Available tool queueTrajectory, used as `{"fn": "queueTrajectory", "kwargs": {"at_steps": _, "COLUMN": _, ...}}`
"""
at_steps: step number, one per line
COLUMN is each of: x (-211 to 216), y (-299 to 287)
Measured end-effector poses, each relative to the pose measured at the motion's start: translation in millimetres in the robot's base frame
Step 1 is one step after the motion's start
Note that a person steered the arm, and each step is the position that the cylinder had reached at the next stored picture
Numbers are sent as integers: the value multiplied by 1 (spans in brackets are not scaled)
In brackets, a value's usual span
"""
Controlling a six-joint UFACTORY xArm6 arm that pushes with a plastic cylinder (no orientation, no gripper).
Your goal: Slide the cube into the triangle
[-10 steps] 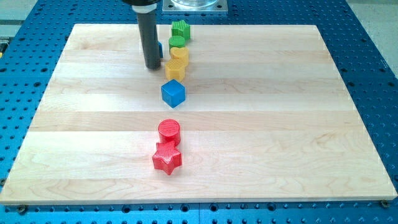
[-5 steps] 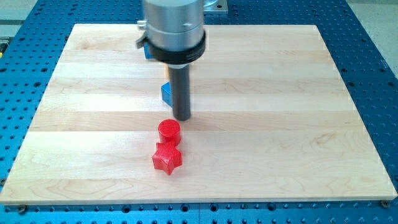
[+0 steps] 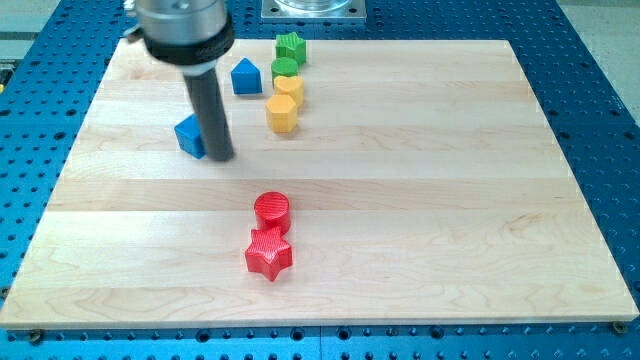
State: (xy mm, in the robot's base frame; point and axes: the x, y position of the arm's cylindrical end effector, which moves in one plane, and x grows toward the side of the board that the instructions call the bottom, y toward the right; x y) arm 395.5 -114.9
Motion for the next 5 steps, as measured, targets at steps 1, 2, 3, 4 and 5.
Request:
{"fn": "queueTrajectory", "kwargs": {"at_steps": 1, "x": 37, "y": -19}}
{"fn": "queueTrajectory", "kwargs": {"at_steps": 2, "x": 43, "y": -48}}
{"fn": "queueTrajectory", "kwargs": {"at_steps": 3, "x": 1, "y": -51}}
{"fn": "queueTrajectory", "kwargs": {"at_steps": 4, "x": -52, "y": -24}}
{"fn": "queueTrajectory", "kwargs": {"at_steps": 5, "x": -71, "y": -15}}
